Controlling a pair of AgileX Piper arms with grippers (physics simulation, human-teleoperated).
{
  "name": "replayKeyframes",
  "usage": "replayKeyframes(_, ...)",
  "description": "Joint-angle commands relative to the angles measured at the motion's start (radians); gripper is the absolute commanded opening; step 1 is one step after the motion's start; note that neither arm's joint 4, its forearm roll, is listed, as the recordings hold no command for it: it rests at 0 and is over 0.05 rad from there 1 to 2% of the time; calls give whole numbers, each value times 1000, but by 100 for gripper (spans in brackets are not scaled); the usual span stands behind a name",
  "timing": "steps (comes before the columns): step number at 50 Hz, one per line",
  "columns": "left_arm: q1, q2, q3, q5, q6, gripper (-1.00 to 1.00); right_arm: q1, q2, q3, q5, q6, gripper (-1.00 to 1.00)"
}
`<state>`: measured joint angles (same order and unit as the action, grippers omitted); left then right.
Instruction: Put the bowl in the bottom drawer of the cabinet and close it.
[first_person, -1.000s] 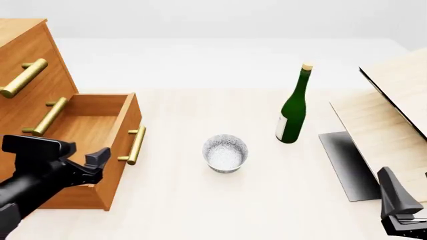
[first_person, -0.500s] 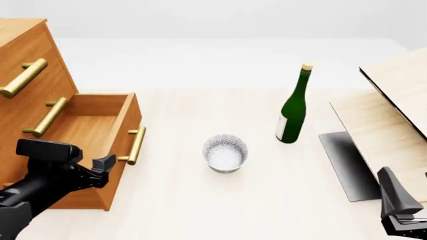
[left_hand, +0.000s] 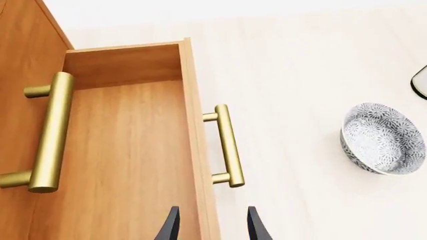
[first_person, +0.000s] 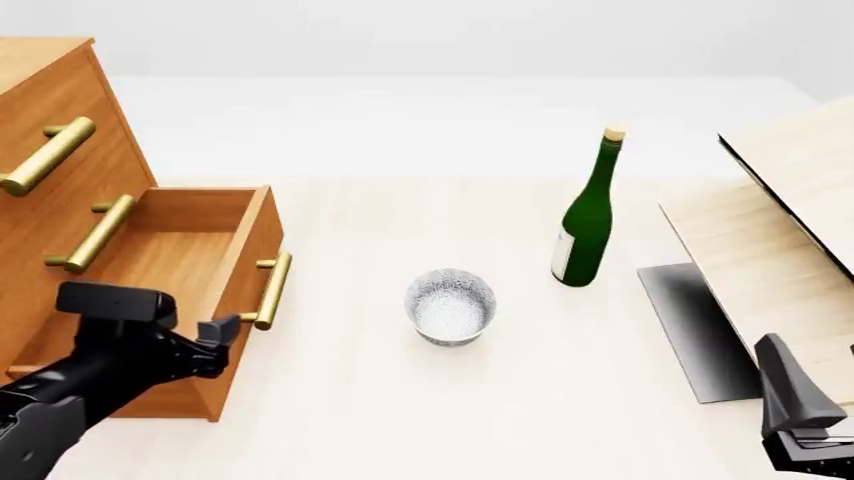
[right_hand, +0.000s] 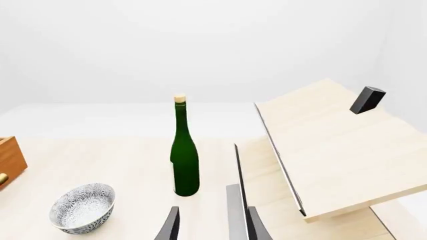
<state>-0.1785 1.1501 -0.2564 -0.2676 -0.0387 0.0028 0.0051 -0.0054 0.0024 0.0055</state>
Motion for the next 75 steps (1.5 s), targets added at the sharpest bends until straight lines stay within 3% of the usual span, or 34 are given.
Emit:
replayKeyframes(1,2,51,-10,-25,-35,100,0,0,0,0,0,100)
replayKeyframes(27,-1,153,-1,-91,-42,100,0,1,0,0,0,100)
replayKeyframes(75,-88,175,-20,-82,-49,100,0,1,0,0,0,100)
